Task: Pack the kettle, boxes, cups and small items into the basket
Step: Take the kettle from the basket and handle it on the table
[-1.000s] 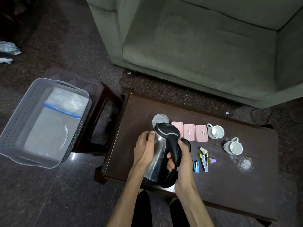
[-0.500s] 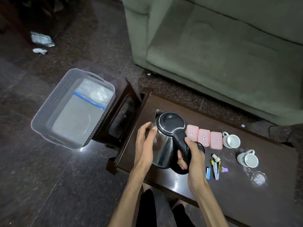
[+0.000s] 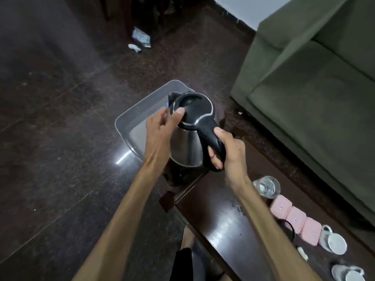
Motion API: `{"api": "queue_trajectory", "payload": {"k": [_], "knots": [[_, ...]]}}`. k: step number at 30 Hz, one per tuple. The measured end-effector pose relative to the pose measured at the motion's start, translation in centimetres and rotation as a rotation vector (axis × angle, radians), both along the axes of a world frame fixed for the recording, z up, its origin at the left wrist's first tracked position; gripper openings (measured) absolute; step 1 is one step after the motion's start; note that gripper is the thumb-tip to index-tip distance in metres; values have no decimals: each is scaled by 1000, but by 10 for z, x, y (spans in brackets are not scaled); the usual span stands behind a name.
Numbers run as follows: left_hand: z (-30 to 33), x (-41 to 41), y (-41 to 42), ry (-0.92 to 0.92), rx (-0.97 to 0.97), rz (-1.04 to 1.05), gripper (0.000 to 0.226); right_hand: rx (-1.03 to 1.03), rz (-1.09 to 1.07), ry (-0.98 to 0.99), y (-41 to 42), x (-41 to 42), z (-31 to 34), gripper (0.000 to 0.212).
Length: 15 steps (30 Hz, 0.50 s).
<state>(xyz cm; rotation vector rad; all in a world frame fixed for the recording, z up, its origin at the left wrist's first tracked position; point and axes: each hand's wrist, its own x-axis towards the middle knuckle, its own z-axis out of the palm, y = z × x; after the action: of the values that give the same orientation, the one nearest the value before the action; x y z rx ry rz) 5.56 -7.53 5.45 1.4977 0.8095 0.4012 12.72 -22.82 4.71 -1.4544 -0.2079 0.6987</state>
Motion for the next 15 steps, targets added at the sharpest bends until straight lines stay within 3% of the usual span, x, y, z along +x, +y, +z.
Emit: {"api": "queue_trajectory", "payload": {"k": [3,8,12,15], "knots": [[1,-8,43,-52,-10,57,44,28,72,-4,51,1,-8,56],[-18,-26,99,-98,-17,92,41,54,148,6,115,-6,-43,53],[-51,-36,124,-91,-41,110,23,5,143,80,145,-11,-74,48],[-74,-37,134,-95,-51,104,20,6,129,95,155,-16,-96,56]]}}
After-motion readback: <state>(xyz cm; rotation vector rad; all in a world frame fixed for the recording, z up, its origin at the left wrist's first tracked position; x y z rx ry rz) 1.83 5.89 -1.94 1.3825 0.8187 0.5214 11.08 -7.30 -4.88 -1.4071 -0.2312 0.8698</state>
